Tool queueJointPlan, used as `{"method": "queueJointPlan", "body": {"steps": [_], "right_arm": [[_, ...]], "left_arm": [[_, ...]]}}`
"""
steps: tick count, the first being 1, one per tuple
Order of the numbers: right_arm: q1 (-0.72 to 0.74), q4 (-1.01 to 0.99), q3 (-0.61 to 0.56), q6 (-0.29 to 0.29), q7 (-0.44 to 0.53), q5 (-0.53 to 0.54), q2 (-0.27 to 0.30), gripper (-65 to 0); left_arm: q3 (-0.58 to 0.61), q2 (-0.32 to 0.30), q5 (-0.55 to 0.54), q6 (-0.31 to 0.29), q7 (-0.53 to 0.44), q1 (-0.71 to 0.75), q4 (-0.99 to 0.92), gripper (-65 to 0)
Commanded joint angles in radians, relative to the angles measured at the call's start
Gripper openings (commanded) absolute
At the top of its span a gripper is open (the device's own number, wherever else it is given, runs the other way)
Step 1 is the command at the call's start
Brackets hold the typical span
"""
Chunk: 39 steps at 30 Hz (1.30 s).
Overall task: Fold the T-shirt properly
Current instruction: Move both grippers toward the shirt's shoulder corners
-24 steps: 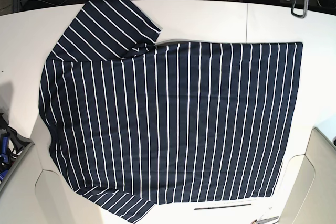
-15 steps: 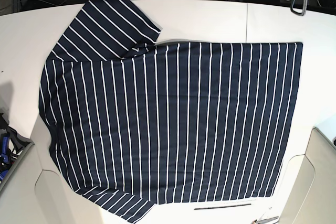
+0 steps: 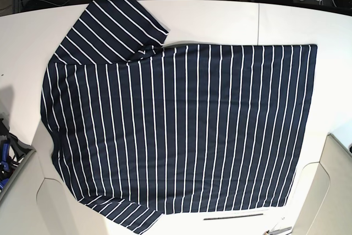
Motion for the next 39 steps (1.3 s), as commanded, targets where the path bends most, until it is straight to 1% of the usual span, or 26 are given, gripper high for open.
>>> {"method": "queueJointPlan", "body": {"steps": [1,3,5,7,10,12,13,16,18,19,20,21,22,26,28,33,36,39], "right_arm": [[-0.024,0.029,-0.002,0.008,0.003,0.014,0.021,-62.2],[-0.060,0.086,-0.002,0.008,0.003,0.052,0.048,-62.2],[-0.095,0.150,-0.002,0.013,0.002,0.121,0.077,-62.2],[-0.128,0.219,-0.002,0.060,0.002,0.179,0.108,-62.2],[-0.175,0.323,-0.002,0.140,-0.004,0.251,0.151,-62.2],[-0.211,0.394,0.002,0.168,-0.032,0.293,0.177,-62.0],[-0.229,0.430,0.006,0.169,-0.052,0.313,0.189,-62.0],[-0.289,0.541,0.036,0.169,-0.114,0.366,0.220,-62.0],[-0.329,0.615,0.068,0.170,-0.153,0.404,0.239,-62.0],[-0.348,0.652,0.087,0.179,-0.166,0.422,0.245,-62.0],[-0.365,0.688,0.108,0.203,-0.179,0.444,0.252,-62.0],[-0.383,0.723,0.130,0.229,-0.187,0.467,0.255,-62.0],[-0.399,0.757,0.155,0.241,-0.206,0.491,0.255,-62.0],[-0.452,0.893,0.256,0.243,-0.305,0.615,0.255,-62.0],[-0.474,0.965,0.309,0.254,-0.376,0.678,0.254,-62.0],[-0.512,1.142,0.426,0.255,-0.555,0.857,0.254,-62.0],[-0.521,1.242,0.491,0.255,-0.646,0.970,0.254,-62.0],[-0.520,1.330,0.559,0.255,-0.739,1.088,0.254,-62.0]], "left_arm": [[0.000,-0.010,-0.001,-0.010,0.004,0.029,0.029,-54.6],[-0.002,-0.025,-0.005,-0.010,0.003,0.064,0.084,-54.6],[-0.007,-0.036,-0.021,-0.010,0.008,0.100,0.136,-54.6],[-0.021,-0.041,-0.043,-0.010,0.008,0.138,0.187,-54.6],[-0.063,-0.040,-0.045,-0.011,0.016,0.190,0.251,-54.6],[-0.098,-0.040,-0.050,-0.011,0.023,0.220,0.288,-54.6],[-0.114,-0.040,-0.056,-0.013,0.027,0.233,0.306,-54.6],[-0.172,-0.041,-0.058,-0.067,0.067,0.266,0.361,-54.6],[-0.213,-0.040,-0.095,-0.093,0.121,0.291,0.407,-54.6],[-0.231,-0.040,-0.127,-0.102,0.151,0.305,0.435,-54.6],[-0.247,-0.040,-0.162,-0.114,0.174,0.322,0.466,-54.6],[-0.261,-0.040,-0.197,-0.123,0.188,0.340,0.499,-54.6],[-0.273,-0.040,-0.214,-0.132,0.192,0.359,0.534,-54.6],[-0.324,-0.041,-0.215,-0.141,0.195,0.433,0.678,-54.6],[-0.349,-0.041,-0.227,-0.141,0.202,0.469,0.750,-54.6],[-0.426,-0.040,-0.361,-0.147,0.298,0.544,0.894,-54.5],[-0.488,-0.040,-0.418,-0.192,0.330,0.580,0.978,-54.5],[-0.548,-0.040,-0.469,-0.202,0.375,0.607,1.064,-54.0]]}}
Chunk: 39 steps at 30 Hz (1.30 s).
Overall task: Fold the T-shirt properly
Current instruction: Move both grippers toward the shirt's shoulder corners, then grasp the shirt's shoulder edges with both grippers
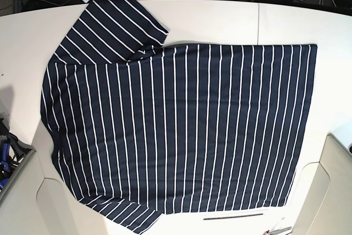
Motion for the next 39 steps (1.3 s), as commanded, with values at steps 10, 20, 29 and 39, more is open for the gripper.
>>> {"method": "queueJointPlan", "body": {"steps": [10,20,29,39], "right_arm": [[0.012,0.121,0.338,0.009,-0.032,0.235,-0.029,-52.5],[0.116,0.056,0.517,-0.030,-0.031,0.214,-0.045,-36.3],[0.186,-0.129,0.517,-0.029,-0.029,0.215,-0.045,-36.3],[0.194,-0.200,0.499,-0.027,-0.026,0.216,-0.056,-36.1]], "left_arm": [[-0.197,-0.004,-0.158,-0.056,0.087,0.040,0.201,-46.6],[-0.336,-0.004,-0.313,-0.057,0.087,0.040,0.245,-46.4],[-0.385,-0.028,-0.328,-0.060,0.087,0.039,0.297,-34.8],[-0.385,-0.138,-0.315,0.013,0.088,-0.040,0.312,-25.0]]}}
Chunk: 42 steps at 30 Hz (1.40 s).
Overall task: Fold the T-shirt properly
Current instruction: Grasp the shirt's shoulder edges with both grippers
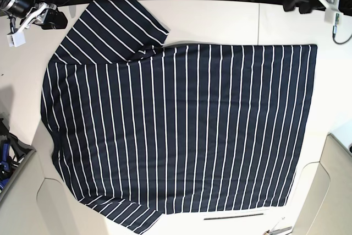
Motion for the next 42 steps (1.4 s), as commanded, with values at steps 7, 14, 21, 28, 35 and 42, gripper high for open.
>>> {"method": "queueJointPlan", "body": {"steps": [7,14,21,28,35,42], "right_arm": [[0.003,0.010,-0.013,0.015,0.023,0.018,-0.047,-36.1],[0.017,0.010,-0.060,0.015,0.037,-0.008,-0.085,-36.1],[0.021,0.010,-0.120,0.015,0.039,-0.007,-0.095,-36.1],[0.021,0.010,-0.150,0.016,0.041,-0.007,-0.132,-36.1],[0.035,0.010,-0.151,0.024,0.037,-0.006,-0.173,-36.1],[0.035,0.010,-0.151,0.024,0.037,0.016,-0.181,-36.1]], "left_arm": [[-0.008,-0.094,0.021,0.041,-0.010,-0.084,0.009,-25.0],[-0.008,-0.163,0.031,0.045,-0.025,-0.223,-0.147,-24.5],[-0.008,-0.229,0.030,0.044,-0.025,-0.366,-0.399,-22.9],[0.013,-0.246,-0.012,0.003,-0.025,-0.415,-0.529,-22.9],[0.072,-0.231,-0.041,0.002,-0.008,-0.415,-0.545,-22.9],[0.151,-0.211,-0.040,0.003,-0.005,-0.415,-0.545,-22.9]]}}
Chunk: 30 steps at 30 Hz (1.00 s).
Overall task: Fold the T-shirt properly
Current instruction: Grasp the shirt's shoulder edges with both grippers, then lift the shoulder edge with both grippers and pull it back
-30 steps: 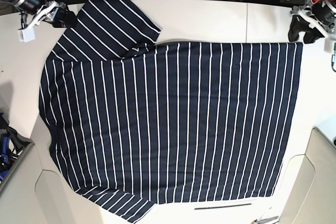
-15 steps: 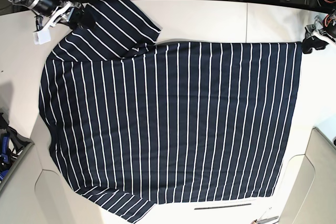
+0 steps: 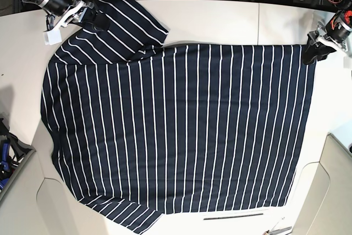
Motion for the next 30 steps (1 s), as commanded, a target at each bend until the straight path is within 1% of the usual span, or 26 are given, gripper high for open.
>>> {"method": "queueJointPlan", "body": {"steps": [1,4,7,11,12,13,15,16,17,19,20,21,22,25,28,30], "right_arm": [[-0.003,0.010,0.001,-0.003,-0.010,0.001,0.008,-36.1],[-0.003,0.010,0.001,-0.003,-0.010,0.001,0.008,-36.1],[-0.003,0.010,0.001,-0.003,-0.010,0.001,0.008,-36.1],[0.000,0.010,0.001,-0.002,-0.003,0.001,0.008,-36.1],[0.000,0.010,0.001,-0.002,0.004,0.000,0.008,-36.1],[0.000,0.010,0.001,-0.003,0.013,0.001,0.008,-36.1],[0.000,0.010,0.001,-0.002,0.022,0.002,0.008,-36.4],[0.000,0.010,0.001,-0.002,0.024,0.007,0.008,-39.1],[0.000,0.010,0.001,-0.003,0.024,0.016,0.008,-43.8],[0.000,0.010,0.001,-0.003,0.024,0.028,0.008,-57.3],[0.000,0.010,0.001,-0.002,0.024,0.031,0.008,-63.8],[0.000,0.010,0.001,-0.002,0.024,0.031,0.008,-65.0],[0.000,0.010,0.002,-0.002,0.023,0.031,0.008,-65.0],[0.000,0.014,0.002,-0.003,0.013,0.032,0.008,-65.0],[-0.001,0.042,0.010,0.000,-0.027,0.086,0.008,-65.0],[-0.001,0.071,0.026,0.014,-0.054,0.129,0.008,-65.0]], "left_arm": [[0.006,-0.005,0.031,0.011,0.051,0.008,0.001,-22.9],[0.006,-0.003,0.031,0.005,0.080,0.009,0.001,-22.9],[0.006,-0.003,0.030,-0.031,0.120,0.009,0.001,-22.9],[0.006,-0.003,0.029,-0.063,0.129,0.009,0.001,-23.2],[0.006,-0.003,0.029,-0.065,0.129,0.009,0.001,-25.0],[0.006,-0.003,0.029,-0.065,0.129,0.009,0.001,-29.6],[0.006,-0.003,0.029,-0.065,0.128,0.008,0.001,-43.6],[0.006,-0.003,0.029,-0.065,0.121,0.008,0.001,-50.1],[0.006,-0.003,0.029,-0.065,0.114,0.008,0.001,-54.6],[0.006,-0.003,0.029,-0.065,0.098,0.008,0.001,-60.0],[0.006,-0.003,0.029,-0.065,0.089,0.008,0.001,-62.1],[0.006,-0.003,0.029,-0.065,0.080,0.008,0.001,-64.0],[0.006,-0.003,0.029,-0.065,0.074,0.008,0.001,-65.0],[0.006,-0.007,0.029,-0.065,0.068,0.003,0.006,-65.0],[0.006,-0.021,0.029,-0.065,0.067,-0.006,0.023,-65.0],[-0.002,-0.032,0.029,-0.065,0.061,-0.005,0.050,-65.0]]}}
